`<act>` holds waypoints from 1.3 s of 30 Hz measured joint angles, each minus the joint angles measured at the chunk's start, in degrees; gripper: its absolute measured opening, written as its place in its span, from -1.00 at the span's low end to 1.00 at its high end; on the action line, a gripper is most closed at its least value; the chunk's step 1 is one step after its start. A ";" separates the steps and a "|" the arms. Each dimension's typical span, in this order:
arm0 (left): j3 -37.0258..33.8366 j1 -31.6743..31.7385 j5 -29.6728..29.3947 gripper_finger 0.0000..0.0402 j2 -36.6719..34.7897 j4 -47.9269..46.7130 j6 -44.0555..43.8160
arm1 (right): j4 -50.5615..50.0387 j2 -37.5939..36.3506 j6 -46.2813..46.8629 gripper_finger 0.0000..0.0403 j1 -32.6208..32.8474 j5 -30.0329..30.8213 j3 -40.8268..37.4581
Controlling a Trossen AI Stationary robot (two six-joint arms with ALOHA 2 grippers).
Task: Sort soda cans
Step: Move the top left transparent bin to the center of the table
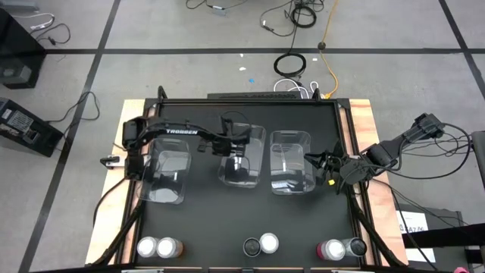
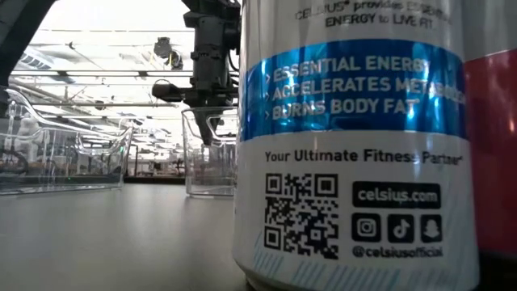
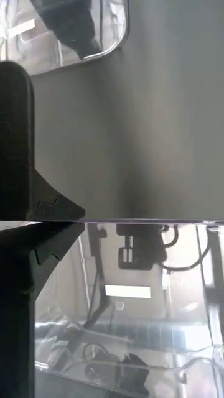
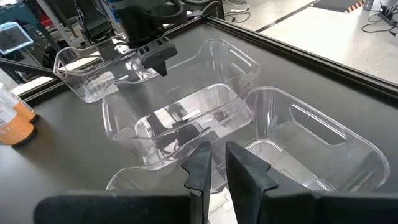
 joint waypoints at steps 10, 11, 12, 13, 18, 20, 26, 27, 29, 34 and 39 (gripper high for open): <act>0.00 -3.74 -0.88 -0.99 0.02 -0.02 -6.47 | 0.00 -0.01 0.09 -0.81 0.00 -2.40 0.02; -0.01 -4.11 -0.89 -0.99 0.02 0.01 -7.71 | 0.00 -0.01 0.04 -0.81 0.00 -3.23 0.02; -0.02 -4.46 -0.93 -0.99 0.02 0.08 -8.86 | -0.04 0.00 0.04 -0.81 0.00 -3.96 0.00; -0.02 -4.76 -0.99 -0.99 0.02 0.17 -10.04 | -0.04 -0.01 0.03 -0.81 -0.01 -4.33 0.02; -0.04 -6.39 -1.17 -0.99 0.04 0.52 -16.31 | -0.04 -0.01 -0.14 -0.81 0.00 -4.50 0.01; -0.04 -6.67 -1.17 -0.97 0.06 0.52 -17.83 | -0.04 -0.02 -1.38 -0.81 0.00 -5.00 0.02; -0.04 -7.07 -1.78 -0.94 0.07 0.67 -19.41 | -0.02 -0.02 -4.48 -0.81 0.00 -7.50 0.00; -0.04 -7.05 -1.90 -0.94 0.07 0.92 -19.35 | -0.02 -0.02 -4.89 -0.81 0.00 -7.55 0.01; -0.04 -7.05 -2.72 -0.94 0.07 1.61 -18.99 | -0.02 -0.08 -5.11 -0.81 0.00 -7.63 0.00; -0.07 -7.03 -3.62 -0.93 0.09 2.75 -16.14 | 0.00 -0.15 -7.31 -0.81 0.00 -8.77 0.00; -0.07 -6.99 -4.22 -0.93 0.11 3.80 -13.25 | -0.02 -0.36 -8.34 -0.81 0.00 -9.66 0.00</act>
